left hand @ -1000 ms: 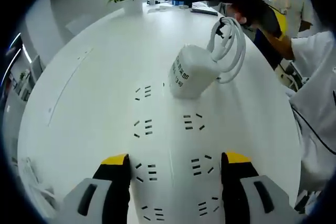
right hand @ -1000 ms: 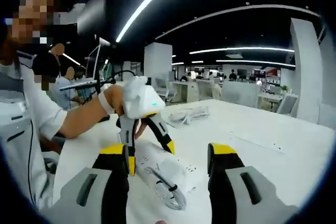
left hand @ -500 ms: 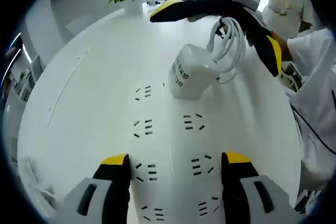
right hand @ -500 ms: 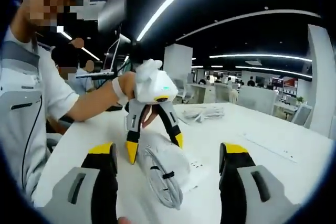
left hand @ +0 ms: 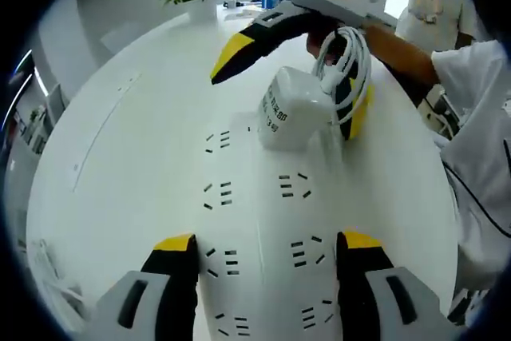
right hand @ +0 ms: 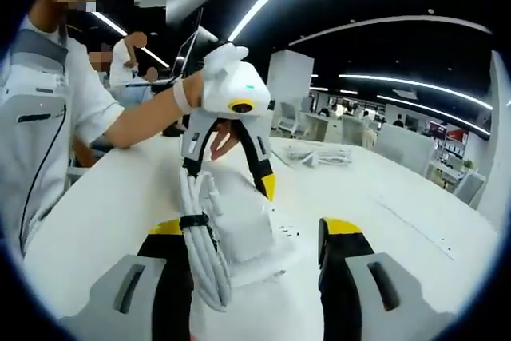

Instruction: Straighten the power strip on the desk, plug the charger into it

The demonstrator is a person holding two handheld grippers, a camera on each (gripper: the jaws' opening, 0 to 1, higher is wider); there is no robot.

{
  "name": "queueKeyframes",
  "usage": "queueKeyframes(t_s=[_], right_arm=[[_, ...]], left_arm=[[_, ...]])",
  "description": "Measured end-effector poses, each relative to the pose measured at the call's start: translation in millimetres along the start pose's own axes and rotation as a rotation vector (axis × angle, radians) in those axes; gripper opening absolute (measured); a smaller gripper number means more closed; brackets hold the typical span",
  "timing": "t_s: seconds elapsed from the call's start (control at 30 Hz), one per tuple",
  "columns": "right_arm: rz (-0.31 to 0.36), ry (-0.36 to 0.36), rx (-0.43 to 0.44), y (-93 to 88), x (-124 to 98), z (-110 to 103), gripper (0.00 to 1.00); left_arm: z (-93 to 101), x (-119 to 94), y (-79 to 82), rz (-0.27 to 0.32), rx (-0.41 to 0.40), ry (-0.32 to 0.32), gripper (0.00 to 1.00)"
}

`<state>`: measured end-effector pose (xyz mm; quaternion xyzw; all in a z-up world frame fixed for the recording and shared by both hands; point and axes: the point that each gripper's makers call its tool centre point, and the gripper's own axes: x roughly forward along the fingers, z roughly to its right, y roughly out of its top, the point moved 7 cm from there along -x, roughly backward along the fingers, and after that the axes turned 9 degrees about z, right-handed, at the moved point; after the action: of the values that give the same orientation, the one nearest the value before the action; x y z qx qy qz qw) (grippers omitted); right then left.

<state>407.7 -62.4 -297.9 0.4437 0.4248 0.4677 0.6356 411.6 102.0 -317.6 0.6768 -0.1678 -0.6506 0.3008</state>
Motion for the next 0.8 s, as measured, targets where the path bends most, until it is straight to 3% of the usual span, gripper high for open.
queueKeyframes(t_s=[0.23,0.5,0.8], right_arm=[[-0.014,0.112,-0.071,1.7,7,-5,0.49],[-0.020,0.147,-0.115,2.1,13,-3,0.37],[-0.007,0.172,-0.126,2.5,14,-5,0.33]], left_arm=[[-0.6,0,0.3,0.001,0.000,0.000,0.71],[-0.8,0,0.1,0.001,0.000,0.000,0.71],[-0.8,0,0.0,0.001,0.003,-0.001,0.71]])
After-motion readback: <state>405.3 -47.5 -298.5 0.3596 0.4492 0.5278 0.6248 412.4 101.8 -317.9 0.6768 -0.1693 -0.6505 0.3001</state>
